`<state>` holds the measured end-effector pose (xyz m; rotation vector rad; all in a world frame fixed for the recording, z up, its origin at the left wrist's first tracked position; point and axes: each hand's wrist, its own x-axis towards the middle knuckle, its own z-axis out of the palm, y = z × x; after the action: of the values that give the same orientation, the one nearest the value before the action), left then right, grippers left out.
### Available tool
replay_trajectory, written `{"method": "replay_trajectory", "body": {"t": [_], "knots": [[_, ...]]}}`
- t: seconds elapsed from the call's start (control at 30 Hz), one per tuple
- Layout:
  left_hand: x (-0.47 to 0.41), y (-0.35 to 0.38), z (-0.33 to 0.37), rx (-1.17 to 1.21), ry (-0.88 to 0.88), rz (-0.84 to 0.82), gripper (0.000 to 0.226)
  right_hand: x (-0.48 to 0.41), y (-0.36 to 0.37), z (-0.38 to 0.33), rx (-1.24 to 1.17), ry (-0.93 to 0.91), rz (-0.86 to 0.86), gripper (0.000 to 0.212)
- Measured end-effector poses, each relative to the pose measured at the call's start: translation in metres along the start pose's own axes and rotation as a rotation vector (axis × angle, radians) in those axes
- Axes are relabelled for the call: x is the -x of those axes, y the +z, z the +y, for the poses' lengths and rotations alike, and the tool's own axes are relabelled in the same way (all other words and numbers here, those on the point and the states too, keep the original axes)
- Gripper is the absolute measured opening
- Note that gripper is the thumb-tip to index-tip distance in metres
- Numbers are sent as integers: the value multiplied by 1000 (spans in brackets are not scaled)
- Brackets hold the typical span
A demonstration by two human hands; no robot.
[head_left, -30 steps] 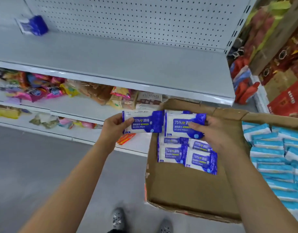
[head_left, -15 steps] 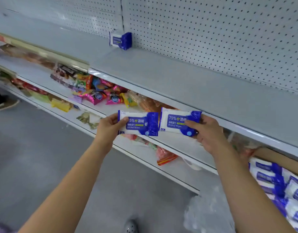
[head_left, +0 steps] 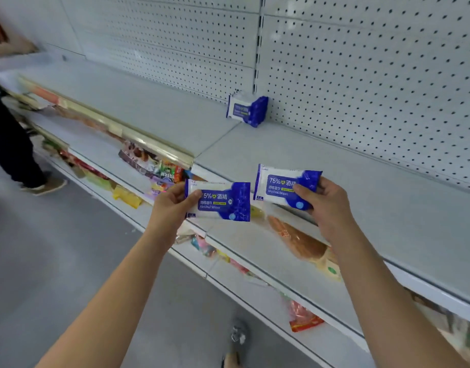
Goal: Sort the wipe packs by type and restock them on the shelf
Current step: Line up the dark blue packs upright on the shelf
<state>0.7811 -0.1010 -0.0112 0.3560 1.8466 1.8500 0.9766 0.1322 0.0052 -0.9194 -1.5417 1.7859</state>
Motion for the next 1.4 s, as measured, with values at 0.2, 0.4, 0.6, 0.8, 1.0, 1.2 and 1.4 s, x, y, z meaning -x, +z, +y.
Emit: {"method": "replay_trajectory", "body": {"t": [0.2, 0.4, 0.6, 0.8, 1.0, 1.2, 1.4], "knots": [[-123, -6, 27, -36, -19, 39, 22, -131, 71, -1, -72, 27, -24, 25], [-223, -6, 52, -80, -4, -6, 26, -229, 124, 0, 9, 22, 16, 25], [-309, -4, 61, -130, 30, -103, 27, -296, 162, 2, 124, -42, 113, 25], [-390, -2, 63, -116, 20, -309, 28, -331, 190, 2, 217, -79, 248, 22], [-445, 7, 62, -132, -17, -498, 30, -345, 210, 12, 348, -76, 478, 27], [-460, 36, 54, -186, 65, -612, 27, -349, 217, 18, 372, -76, 688, 66], [-467, 71, 40, -177, 155, -500, 39, -355, 215, 16, 338, -93, 590, 65]]}}
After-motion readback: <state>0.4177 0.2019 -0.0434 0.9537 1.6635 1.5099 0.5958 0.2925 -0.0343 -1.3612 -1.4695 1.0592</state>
